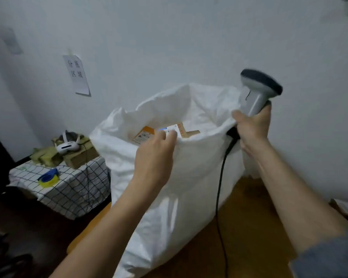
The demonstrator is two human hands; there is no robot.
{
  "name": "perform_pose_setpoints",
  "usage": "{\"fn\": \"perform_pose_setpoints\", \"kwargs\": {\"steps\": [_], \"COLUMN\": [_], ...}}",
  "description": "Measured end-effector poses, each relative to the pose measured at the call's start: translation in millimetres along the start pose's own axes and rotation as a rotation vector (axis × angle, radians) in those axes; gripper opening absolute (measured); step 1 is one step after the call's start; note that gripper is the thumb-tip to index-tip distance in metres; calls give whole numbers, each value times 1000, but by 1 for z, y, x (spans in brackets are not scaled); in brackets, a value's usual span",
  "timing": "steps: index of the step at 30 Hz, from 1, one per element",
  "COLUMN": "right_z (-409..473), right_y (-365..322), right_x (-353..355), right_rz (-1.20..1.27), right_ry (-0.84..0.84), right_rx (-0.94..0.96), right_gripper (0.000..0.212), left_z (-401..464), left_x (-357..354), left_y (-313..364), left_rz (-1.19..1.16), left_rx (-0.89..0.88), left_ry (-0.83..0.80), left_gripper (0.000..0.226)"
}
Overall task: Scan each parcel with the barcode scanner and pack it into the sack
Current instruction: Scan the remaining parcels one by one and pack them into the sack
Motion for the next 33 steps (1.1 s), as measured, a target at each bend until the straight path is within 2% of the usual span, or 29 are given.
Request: {"fn": "perform_pose_setpoints", "kwargs": {"steps": [2,3,7,11,14,17,19,20,22,25,28,33], "right_z": [17,20,3,1,6,12,13,12,11,9,7,8], "right_y": [-42,-51,-18,28,45,59,68,73,81,85,85,81], "right_x": [7,10,5,15,26,42,55,62,76,91,104,134], "right_rz": [129,116,-110,-212,-273,-336,-344,-331,-284,-212,-166,-83], "right_ry": [60,74,-32,-69,-63,-54,-67,-75,-83,-92,-95,-63], "right_rx": [123,156,99,-27,-75,-117,-135,-145,-163,-172,-163,-144], "right_gripper": [62,61,60,57,53,55,49,46,44,44,39,29], "left_z": [17,18,-1,-18,-25,-30,-30,-30,-29,-27,-27,-27], "left_x": [25,26,-23,-49,-65,-79,-82,-82,-82,-73,-65,-65], "left_y": [12,16,12,14,28,39,49,55,67,90,114,146], "left_rz": [-140,-176,-117,-186,-260,-342,-295,-235,-75,61,52,70], "left_rx": [-92,-116,-37,-19,-61,-5,3,-8,-54,-129,-155,-174], "left_ry": [216,233,-41,-167,-303,-456,-487,-480,-452,-317,-218,-168], "left_gripper": [25,24,26,15,16,18,5,9,36,59,60,59]}}
Point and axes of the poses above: each hand's wrist, its own z-axis towards the middle knuckle, its own x-axis out of the back of the hand, y = z × x, the point moved 7 cm from there along z, towards the middle knuckle, and after that the axes turned 8 degrees about -z, right-handed, at the moved point
